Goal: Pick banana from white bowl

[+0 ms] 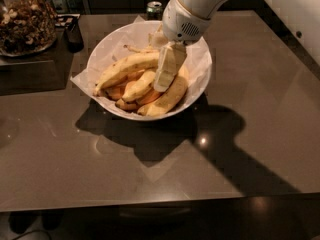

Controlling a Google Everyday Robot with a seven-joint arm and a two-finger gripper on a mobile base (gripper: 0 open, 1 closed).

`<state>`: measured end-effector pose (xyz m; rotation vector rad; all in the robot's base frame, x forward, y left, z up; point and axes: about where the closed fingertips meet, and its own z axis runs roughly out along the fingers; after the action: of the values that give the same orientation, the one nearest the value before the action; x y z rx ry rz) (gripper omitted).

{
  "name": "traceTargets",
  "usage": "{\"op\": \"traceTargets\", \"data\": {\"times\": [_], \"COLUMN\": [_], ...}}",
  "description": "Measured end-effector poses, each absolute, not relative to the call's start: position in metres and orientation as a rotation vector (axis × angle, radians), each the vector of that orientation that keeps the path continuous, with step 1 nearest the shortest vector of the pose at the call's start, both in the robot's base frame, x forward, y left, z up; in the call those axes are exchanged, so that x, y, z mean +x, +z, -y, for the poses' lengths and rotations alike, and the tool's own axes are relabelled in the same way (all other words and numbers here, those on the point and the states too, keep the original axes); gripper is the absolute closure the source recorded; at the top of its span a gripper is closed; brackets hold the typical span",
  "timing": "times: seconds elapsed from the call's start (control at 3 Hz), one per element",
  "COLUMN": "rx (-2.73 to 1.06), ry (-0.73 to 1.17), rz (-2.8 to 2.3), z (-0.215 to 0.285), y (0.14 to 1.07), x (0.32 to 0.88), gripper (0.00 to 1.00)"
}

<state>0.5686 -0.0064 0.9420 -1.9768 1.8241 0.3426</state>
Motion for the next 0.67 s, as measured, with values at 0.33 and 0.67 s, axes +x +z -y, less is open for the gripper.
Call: {"op": "traceTargets", "data": {"times": [0.33,0.67], "rx": [-1.967,-1.951], "ry": [0.334,0.334], "rz": [-1.833,-1.832], "z": [0.0092,0.0084], "y": [0.9369,0.9331], "x": [0.5703,0.5710], "gripper": [0.38,0.61]}}
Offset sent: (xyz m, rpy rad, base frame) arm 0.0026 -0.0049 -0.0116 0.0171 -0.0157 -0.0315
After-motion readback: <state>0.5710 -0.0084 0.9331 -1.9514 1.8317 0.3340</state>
